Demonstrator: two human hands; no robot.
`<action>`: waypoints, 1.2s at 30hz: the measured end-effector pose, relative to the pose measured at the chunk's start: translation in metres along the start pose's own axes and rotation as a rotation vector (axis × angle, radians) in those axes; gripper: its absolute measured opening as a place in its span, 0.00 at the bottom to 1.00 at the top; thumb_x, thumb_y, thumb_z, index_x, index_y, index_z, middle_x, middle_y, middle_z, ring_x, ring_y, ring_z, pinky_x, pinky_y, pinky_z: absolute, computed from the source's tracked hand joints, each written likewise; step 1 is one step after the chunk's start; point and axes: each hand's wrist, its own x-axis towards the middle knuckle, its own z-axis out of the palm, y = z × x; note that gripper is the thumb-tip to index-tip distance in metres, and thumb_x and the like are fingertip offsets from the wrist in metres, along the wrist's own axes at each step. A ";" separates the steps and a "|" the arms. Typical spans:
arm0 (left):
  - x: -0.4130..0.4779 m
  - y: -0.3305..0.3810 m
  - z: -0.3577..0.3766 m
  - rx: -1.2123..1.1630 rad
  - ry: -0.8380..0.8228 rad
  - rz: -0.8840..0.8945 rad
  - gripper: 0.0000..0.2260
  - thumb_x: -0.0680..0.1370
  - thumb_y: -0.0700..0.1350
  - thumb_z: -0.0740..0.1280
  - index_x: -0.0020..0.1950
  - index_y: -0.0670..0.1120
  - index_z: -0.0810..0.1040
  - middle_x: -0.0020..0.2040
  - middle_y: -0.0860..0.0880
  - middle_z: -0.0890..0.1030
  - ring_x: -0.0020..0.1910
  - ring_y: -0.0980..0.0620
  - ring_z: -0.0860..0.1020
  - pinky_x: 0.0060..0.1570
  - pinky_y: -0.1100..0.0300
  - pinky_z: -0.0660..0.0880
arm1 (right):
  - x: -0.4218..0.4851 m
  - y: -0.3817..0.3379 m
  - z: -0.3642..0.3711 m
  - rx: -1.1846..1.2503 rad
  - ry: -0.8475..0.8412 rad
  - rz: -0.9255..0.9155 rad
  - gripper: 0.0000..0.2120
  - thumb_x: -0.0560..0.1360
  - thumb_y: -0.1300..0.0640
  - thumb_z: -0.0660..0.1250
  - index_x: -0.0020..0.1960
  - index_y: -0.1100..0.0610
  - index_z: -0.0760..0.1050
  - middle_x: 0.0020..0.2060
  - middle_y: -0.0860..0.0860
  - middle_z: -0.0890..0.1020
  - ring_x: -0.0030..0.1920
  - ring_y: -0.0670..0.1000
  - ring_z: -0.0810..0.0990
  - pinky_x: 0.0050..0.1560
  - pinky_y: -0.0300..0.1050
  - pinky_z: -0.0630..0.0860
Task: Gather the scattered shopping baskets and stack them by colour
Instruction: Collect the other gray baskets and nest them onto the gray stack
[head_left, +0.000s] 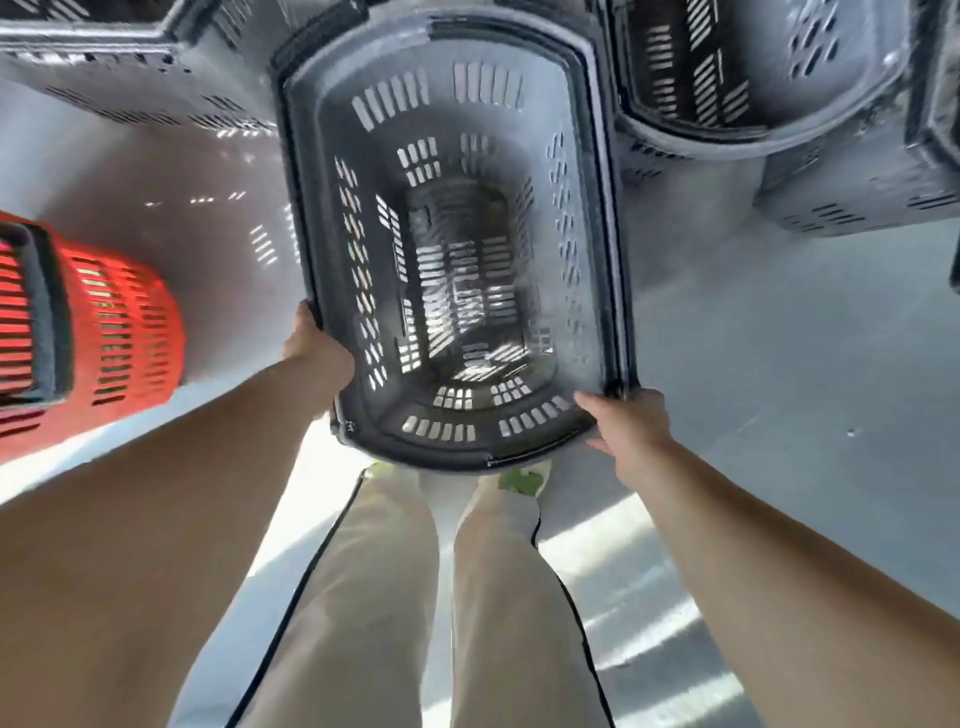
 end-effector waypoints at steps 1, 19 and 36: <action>0.009 -0.007 -0.006 0.035 0.014 0.033 0.33 0.75 0.30 0.54 0.76 0.53 0.54 0.66 0.39 0.72 0.61 0.35 0.73 0.57 0.38 0.75 | 0.001 -0.006 -0.004 -0.078 0.042 -0.076 0.35 0.67 0.58 0.76 0.69 0.61 0.64 0.58 0.58 0.77 0.50 0.56 0.78 0.55 0.53 0.78; 0.008 -0.129 -0.098 -0.091 0.132 0.142 0.30 0.71 0.44 0.71 0.70 0.43 0.64 0.61 0.41 0.75 0.54 0.43 0.75 0.50 0.56 0.72 | -0.106 0.048 0.173 -0.039 -0.036 -0.035 0.15 0.70 0.51 0.74 0.42 0.62 0.75 0.34 0.54 0.80 0.38 0.59 0.83 0.39 0.55 0.83; 0.047 -0.132 -0.091 -0.629 -0.145 -0.122 0.10 0.81 0.38 0.61 0.59 0.47 0.65 0.49 0.47 0.75 0.34 0.50 0.77 0.24 0.61 0.79 | -0.095 0.006 0.145 -0.496 0.189 -0.668 0.07 0.72 0.62 0.61 0.49 0.59 0.75 0.44 0.56 0.79 0.45 0.56 0.76 0.45 0.43 0.68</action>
